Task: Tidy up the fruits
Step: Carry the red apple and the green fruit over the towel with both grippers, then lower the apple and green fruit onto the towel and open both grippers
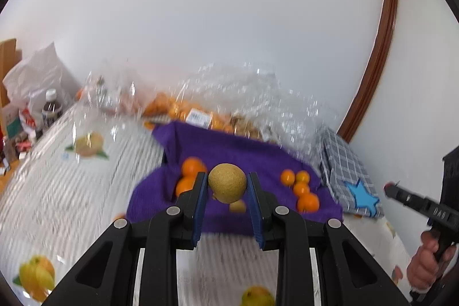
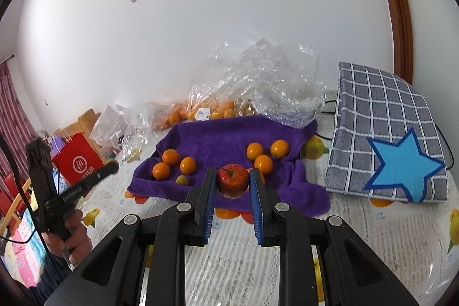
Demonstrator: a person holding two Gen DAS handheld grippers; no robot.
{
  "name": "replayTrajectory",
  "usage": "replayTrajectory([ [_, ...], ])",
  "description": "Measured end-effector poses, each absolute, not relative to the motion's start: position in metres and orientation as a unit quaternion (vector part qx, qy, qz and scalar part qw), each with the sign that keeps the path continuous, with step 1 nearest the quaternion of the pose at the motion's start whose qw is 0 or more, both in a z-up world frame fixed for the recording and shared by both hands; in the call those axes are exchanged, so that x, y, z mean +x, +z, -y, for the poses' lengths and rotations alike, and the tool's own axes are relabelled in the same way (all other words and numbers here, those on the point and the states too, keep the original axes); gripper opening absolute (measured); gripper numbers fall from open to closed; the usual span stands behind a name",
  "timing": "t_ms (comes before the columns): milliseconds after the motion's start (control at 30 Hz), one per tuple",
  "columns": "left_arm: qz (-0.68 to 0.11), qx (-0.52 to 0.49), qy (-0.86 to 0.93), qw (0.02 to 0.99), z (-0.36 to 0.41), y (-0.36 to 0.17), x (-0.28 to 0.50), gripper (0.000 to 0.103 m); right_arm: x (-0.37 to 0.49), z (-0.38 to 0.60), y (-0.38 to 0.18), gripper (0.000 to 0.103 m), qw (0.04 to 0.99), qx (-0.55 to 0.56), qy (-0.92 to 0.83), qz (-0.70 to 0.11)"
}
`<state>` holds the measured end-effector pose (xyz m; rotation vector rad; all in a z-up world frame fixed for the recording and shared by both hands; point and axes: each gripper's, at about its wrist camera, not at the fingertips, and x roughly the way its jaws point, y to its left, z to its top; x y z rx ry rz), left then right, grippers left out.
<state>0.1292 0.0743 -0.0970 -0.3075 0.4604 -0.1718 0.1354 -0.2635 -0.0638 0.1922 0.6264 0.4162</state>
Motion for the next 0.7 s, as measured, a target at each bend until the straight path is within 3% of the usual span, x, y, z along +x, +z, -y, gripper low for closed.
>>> replayTrajectory([
  [367, -0.210, -0.182, -0.064, 0.959, -0.092, -0.075, 0.174, 0.026, 0.168, 0.257, -0.052, 0.023, 0.931, 0.084, 0.175, -0.308],
  [700, -0.262, -0.176, -0.045, 0.948, -0.090, -0.093, 0.235, 0.026, 0.223, 0.236, -0.081, 0.023, 0.917, 0.079, 0.186, -0.344],
])
